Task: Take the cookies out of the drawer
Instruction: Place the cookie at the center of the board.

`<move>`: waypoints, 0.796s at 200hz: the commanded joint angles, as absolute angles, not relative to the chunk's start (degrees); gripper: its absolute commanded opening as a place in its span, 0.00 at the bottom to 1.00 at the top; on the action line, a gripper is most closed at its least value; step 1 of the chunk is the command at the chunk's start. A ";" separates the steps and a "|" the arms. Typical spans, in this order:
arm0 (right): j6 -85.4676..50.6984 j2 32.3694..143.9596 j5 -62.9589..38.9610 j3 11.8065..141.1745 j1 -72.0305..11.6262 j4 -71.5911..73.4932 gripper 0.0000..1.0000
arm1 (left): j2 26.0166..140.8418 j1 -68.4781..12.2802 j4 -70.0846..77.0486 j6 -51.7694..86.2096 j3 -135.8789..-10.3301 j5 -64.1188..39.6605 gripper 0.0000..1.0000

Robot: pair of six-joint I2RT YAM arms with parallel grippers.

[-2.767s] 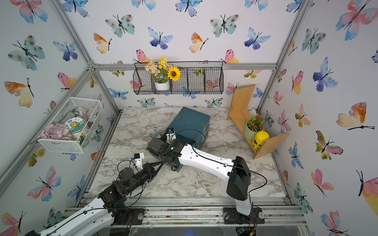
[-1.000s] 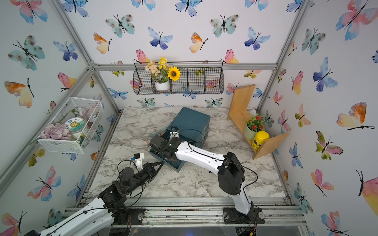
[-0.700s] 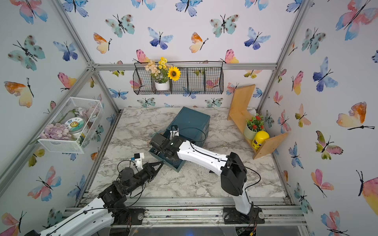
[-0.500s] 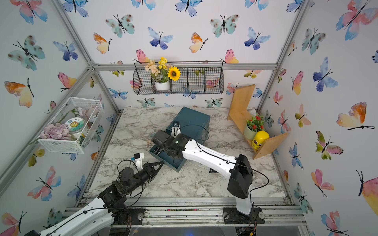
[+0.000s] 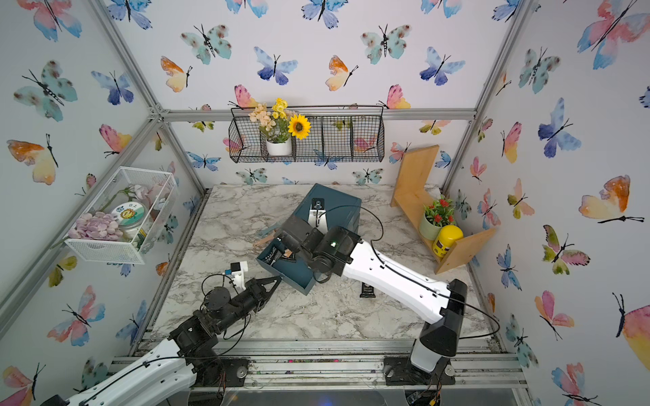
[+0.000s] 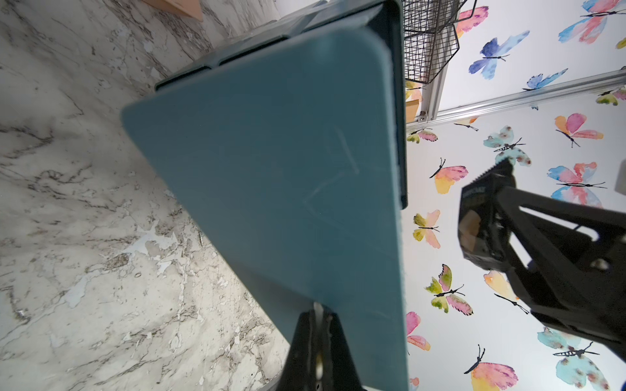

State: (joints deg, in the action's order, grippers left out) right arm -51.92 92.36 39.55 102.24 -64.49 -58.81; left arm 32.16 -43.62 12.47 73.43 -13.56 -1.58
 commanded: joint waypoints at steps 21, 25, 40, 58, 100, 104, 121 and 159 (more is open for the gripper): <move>-54.27 86.76 42.74 94.73 -64.17 -63.22 0.23 | 32.77 -43.59 13.18 72.35 -15.45 -0.07 0.00; -54.71 86.25 42.51 93.68 -63.82 -63.19 0.22 | 32.91 -43.59 13.18 72.33 -15.52 -0.08 0.00; -56.01 83.89 41.29 88.52 -61.91 -62.17 0.22 | 33.37 -43.58 13.29 72.09 -15.79 -0.39 0.00; -56.59 80.85 38.91 80.62 -59.28 -59.32 0.22 | 33.74 -43.58 13.45 71.90 -16.00 -0.58 0.00; -57.58 75.85 32.43 64.19 -56.87 -49.53 0.22 | 34.01 -43.59 13.45 71.98 -15.91 -0.70 0.00; -57.53 75.56 31.71 62.71 -56.74 -48.16 0.22 | 34.05 -43.57 13.43 71.98 -15.89 -0.71 0.00; -57.16 75.06 28.55 57.57 -56.16 -42.32 0.22 | 34.10 -43.59 13.44 71.98 -15.85 -0.75 0.00; -56.54 78.04 24.64 51.05 -54.61 -33.62 0.23 | 33.93 -43.58 13.16 72.13 -15.77 -0.62 0.00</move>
